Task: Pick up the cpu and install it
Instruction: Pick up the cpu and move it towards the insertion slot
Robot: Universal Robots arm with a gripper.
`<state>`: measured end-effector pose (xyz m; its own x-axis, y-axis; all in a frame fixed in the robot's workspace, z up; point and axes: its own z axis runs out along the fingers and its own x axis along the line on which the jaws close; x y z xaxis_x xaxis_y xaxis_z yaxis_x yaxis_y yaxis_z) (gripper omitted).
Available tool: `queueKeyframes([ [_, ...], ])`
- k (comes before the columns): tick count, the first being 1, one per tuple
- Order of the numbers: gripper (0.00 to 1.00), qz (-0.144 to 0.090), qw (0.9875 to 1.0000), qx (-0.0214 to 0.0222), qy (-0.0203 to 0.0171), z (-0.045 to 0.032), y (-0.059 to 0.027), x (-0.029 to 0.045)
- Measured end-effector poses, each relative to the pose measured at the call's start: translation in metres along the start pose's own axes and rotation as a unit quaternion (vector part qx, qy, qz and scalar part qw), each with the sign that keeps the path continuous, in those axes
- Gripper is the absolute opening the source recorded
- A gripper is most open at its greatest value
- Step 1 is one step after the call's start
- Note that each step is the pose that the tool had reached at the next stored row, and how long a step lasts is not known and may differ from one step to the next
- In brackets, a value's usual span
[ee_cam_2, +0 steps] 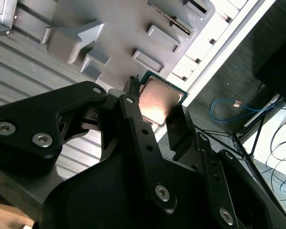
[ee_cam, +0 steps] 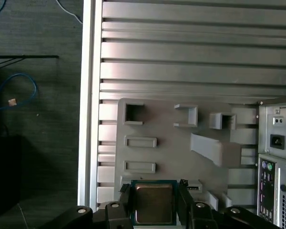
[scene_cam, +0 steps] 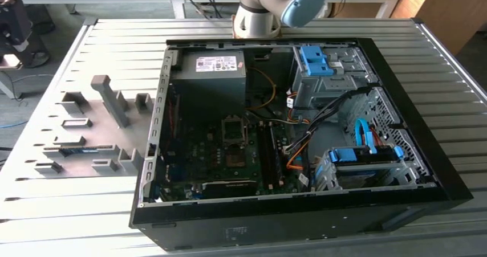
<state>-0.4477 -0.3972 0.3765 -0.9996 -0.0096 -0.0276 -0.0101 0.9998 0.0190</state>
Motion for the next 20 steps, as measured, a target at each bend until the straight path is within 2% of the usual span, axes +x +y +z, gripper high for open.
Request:
queueKeyframes([
  [1, 0.47, 0.000, 1.0000, 0.0001, 0.0003, 0.0001, 0.0000, -0.0041],
  [2, 0.47, 0.000, 1.0000, 0.0003, 0.0008, 0.0004, -0.0002, -0.0129],
  [7, 0.47, 0.000, 1.0000, 0.0006, 0.0015, 0.0009, -0.0003, -0.0295],
  [20, 0.47, 0.000, 1.0000, 0.0008, 0.0019, 0.0018, -0.0006, -0.0574],
])
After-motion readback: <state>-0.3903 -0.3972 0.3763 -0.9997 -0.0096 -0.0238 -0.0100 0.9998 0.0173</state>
